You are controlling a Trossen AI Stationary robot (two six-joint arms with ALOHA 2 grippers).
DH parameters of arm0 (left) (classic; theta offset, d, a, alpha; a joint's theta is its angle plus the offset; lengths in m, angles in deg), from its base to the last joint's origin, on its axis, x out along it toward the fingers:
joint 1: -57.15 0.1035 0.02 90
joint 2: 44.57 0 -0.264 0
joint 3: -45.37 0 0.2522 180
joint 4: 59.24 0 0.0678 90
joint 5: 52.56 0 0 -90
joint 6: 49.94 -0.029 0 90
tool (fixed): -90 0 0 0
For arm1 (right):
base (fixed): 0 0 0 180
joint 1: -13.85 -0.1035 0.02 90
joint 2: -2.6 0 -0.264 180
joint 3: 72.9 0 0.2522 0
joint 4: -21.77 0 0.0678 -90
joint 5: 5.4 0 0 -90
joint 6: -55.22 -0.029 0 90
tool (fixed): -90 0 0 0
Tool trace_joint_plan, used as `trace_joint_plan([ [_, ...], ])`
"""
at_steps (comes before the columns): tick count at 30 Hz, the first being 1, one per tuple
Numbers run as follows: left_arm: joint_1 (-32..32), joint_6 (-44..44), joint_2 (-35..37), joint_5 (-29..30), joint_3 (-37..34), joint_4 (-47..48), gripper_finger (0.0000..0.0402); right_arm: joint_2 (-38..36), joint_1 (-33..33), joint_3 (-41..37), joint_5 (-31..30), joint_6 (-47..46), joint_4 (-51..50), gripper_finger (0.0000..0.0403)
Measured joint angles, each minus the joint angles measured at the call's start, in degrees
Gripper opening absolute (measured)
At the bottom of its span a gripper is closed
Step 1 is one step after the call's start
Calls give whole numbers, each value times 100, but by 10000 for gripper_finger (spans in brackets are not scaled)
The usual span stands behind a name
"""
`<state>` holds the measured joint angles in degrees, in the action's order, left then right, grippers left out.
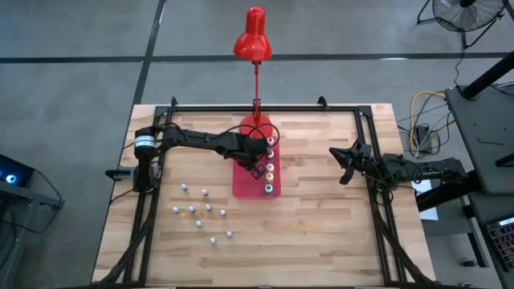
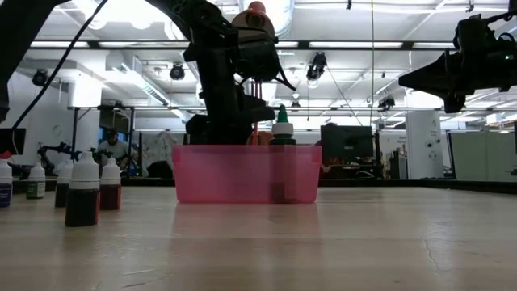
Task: Pick & Place food coloring
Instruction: Put the small pink food coloring bottle into the pink bin, then put the small red food coloring bottle into the pink bin
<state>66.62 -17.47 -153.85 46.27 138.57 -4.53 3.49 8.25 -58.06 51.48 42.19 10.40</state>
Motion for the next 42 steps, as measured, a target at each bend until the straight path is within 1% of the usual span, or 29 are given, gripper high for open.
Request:
trace_joint_plan([
  [4,0,-28,0,-40,0,0,57,0,1,0,0,0,2,9],
  [13,-10,28,0,-39,2,27,133,0,-1,0,0,0,0,9],
  [18,-24,50,36,-39,4,174,160,2,0,0,0,0,1,9],
  [21,-46,41,109,-39,7,170,167,2,-1,0,0,0,0,9],
  [25,-115,-44,382,-43,9,177,170,2,-1,0,2,0,1,9],
  [33,-320,-188,1466,-38,85,296,170,-1,3,0,3,0,2,9],
  [37,-702,-661,2043,-49,107,399,170,8,3,0,-1,0,2,9],
  [42,-1491,-1390,2554,-138,98,691,170,0,0,0,7,0,0,9],
])
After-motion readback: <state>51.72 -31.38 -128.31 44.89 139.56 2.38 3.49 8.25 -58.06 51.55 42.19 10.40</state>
